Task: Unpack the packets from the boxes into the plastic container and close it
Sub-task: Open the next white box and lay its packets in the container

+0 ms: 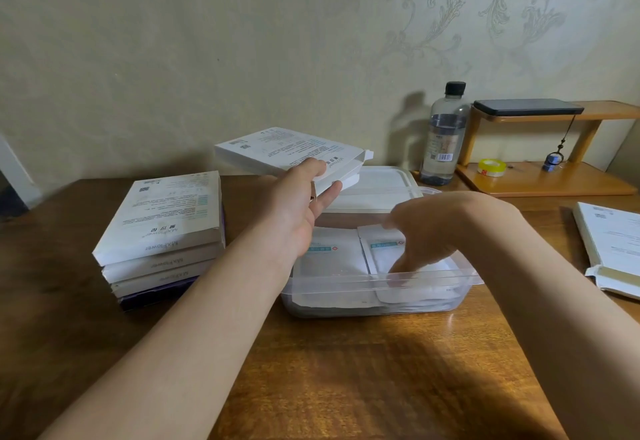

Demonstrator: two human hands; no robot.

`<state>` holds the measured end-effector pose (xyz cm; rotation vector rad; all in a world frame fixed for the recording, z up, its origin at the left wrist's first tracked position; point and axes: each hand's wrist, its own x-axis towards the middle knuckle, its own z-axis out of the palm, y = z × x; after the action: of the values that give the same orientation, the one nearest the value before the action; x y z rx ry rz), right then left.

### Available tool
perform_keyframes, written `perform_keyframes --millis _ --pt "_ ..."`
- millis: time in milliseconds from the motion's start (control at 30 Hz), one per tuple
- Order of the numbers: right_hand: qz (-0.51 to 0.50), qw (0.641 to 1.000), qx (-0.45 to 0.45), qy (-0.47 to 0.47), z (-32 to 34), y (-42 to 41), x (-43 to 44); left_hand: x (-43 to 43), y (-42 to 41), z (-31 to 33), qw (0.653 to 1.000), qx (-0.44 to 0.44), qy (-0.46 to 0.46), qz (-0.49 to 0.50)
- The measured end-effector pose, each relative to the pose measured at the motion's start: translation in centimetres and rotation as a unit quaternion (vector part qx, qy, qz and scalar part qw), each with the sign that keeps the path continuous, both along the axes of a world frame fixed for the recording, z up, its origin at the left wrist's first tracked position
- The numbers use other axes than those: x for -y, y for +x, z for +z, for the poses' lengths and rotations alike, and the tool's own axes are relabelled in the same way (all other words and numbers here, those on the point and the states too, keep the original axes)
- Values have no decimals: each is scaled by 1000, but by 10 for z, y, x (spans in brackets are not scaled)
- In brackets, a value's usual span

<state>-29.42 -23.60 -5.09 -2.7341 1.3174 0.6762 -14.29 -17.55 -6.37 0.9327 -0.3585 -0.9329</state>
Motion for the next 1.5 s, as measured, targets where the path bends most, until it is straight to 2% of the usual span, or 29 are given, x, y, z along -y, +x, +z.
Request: perform_keyframes --millis 67,233,400,1133,1200,1267,1367,1433,1500 --pt "9 1000 22 7 -4 2 1 -1 0 0 1000 -2 -3 -2" --pt "13 999 -23 40 -10 2 3 0 -1 -1 1000 -3 -6 -1" --pt "17 998 -27 54 -13 2 4 0 0 -1 1000 0 -4 -9" --pt "5 998 -47 51 -11 2 2 -1 0 0 1000 4 6 -6" --pt "-5 1000 7 26 -3 0 -3 -2 -1 1 1000 1 8 -4" --pt "-9 988 140 -57 10 -2 -6 -3 -2 3 1000 -4 5 4" --pt "-3 929 332 -162 25 0 -11 -5 -5 9 1000 -16 -1 8" --pt "-3 907 383 -175 25 4 -14 -7 -6 11 1000 -31 7 3" --pt "1 901 393 -183 21 6 -15 -7 -7 11 999 -39 7 -14"
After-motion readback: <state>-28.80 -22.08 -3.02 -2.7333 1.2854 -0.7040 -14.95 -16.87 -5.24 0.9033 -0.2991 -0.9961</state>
